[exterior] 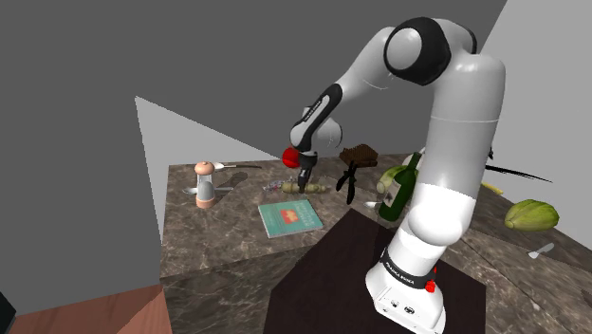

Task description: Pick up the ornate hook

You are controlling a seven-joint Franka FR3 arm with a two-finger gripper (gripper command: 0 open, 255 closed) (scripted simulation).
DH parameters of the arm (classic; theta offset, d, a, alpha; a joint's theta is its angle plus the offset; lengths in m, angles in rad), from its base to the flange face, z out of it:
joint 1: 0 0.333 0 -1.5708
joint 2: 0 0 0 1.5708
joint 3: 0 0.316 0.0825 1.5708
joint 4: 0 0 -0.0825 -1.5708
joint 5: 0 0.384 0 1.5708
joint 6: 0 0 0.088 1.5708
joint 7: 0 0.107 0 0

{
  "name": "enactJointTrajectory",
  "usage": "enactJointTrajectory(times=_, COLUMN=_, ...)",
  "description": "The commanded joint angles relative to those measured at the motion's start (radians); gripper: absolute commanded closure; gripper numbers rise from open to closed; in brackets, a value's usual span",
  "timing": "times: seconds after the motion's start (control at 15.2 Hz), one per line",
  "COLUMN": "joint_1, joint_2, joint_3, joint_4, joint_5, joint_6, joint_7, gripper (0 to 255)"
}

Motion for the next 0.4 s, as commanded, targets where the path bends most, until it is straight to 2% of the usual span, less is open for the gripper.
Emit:
enactJointTrajectory(times=0.0, joint_1=0.006, joint_2=-0.033, joint_3=-0.009, joint_4=-0.003, joint_5=-0.018, joint_6=-0.028, joint_7=0.012, gripper=255)
enactJointTrajectory(times=0.33, joint_1=0.011, joint_2=-0.075, joint_3=-0.018, joint_4=-0.003, joint_5=-0.041, joint_6=-0.068, joint_7=0.029, gripper=255)
